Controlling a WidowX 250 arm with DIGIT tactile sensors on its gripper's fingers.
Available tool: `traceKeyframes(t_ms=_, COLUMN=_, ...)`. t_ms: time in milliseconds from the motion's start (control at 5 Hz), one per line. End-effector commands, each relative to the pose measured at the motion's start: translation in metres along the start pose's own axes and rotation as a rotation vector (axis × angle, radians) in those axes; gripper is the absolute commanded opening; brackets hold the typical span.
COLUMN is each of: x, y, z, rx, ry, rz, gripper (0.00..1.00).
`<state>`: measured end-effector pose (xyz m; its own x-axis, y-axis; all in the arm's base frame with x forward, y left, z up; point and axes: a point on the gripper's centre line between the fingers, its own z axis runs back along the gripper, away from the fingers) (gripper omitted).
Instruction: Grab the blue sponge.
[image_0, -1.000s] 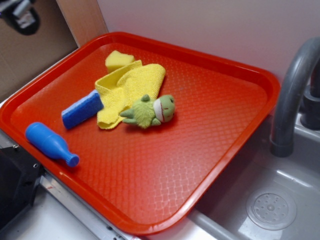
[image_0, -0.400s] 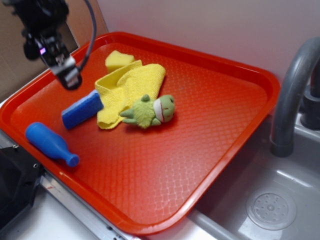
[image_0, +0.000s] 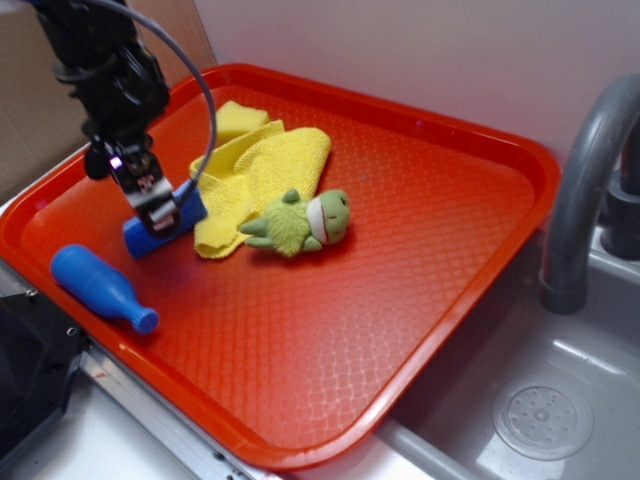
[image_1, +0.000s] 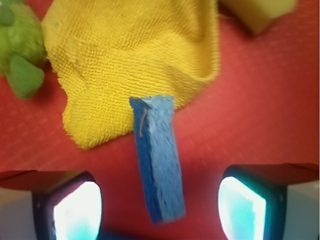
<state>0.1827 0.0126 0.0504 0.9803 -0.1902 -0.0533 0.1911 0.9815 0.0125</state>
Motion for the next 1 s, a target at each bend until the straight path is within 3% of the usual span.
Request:
traceKeyframes(t_ms=0, x=0.0077, y=-0.0083, z=-0.0471, rx=-0.059, ry=0.082, rz=-0.101, gripper=1.0)
traceKeyframes(t_ms=200, x=0.0088, y=-0.0042, z=-0.0477, rx=-0.042, ry=0.084, rz=-0.075, gripper=0.0)
traceKeyframes(t_ms=800, x=0.0107, y=-0.0003, z=-0.04, rx=-0.039, ry=0.069, rz=-0.078, gripper=0.0)
